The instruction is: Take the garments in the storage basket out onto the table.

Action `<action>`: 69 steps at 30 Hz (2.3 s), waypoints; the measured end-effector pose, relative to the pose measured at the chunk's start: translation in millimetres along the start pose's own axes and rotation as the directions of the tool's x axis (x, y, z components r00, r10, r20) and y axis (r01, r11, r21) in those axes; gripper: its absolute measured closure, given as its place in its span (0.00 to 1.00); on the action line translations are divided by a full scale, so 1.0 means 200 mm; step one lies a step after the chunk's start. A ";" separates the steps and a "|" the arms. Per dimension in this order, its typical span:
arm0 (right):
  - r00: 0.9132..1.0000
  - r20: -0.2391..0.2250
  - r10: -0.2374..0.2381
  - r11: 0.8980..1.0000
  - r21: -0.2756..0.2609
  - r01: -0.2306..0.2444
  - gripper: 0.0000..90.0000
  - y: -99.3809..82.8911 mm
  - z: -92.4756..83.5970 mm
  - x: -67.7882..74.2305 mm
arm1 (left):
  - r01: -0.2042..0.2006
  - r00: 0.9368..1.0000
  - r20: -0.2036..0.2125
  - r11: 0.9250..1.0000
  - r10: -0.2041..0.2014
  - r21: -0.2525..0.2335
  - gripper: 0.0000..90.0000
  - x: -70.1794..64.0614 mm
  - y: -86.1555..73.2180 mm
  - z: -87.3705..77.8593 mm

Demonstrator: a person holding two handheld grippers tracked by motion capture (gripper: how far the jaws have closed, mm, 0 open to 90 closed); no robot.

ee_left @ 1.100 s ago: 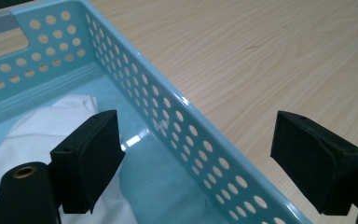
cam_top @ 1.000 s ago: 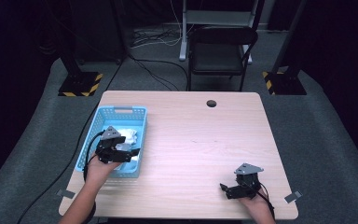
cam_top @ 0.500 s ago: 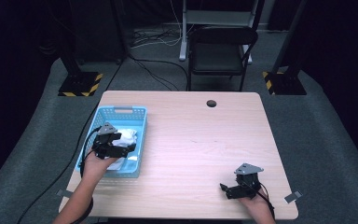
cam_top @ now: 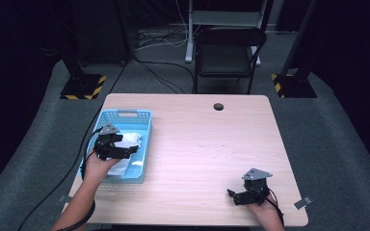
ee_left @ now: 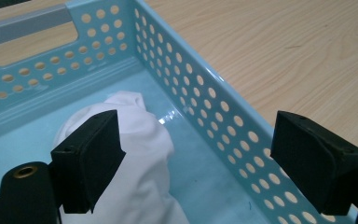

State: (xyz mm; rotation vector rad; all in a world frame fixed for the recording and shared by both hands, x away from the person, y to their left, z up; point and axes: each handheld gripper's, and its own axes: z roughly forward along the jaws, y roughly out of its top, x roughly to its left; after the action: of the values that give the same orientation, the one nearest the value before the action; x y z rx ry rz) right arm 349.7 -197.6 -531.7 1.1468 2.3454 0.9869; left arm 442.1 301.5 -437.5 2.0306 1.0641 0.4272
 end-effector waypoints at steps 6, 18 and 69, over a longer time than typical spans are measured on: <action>1.000 0.000 0.000 1.000 0.000 0.000 0.02 0.00 0.00 0.00 | 0.017 1.000 -0.015 1.000 -0.016 0.019 0.17 0.04 0.00 0.01; 1.000 0.000 0.000 1.000 0.000 0.000 0.02 0.00 0.00 0.00 | 0.054 0.998 -0.044 0.997 -0.051 0.060 0.17 0.13 -0.02 0.05; 1.000 0.000 0.000 1.000 0.000 0.000 0.02 0.00 0.00 0.00 | 0.108 0.993 -0.073 0.960 -0.092 0.260 0.13 0.22 -0.04 0.24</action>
State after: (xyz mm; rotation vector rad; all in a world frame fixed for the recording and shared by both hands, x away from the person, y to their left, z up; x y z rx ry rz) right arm 349.7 -197.6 -531.7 1.1466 2.3458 0.9869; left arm 493.1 316.3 -477.4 2.1938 1.3131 0.3088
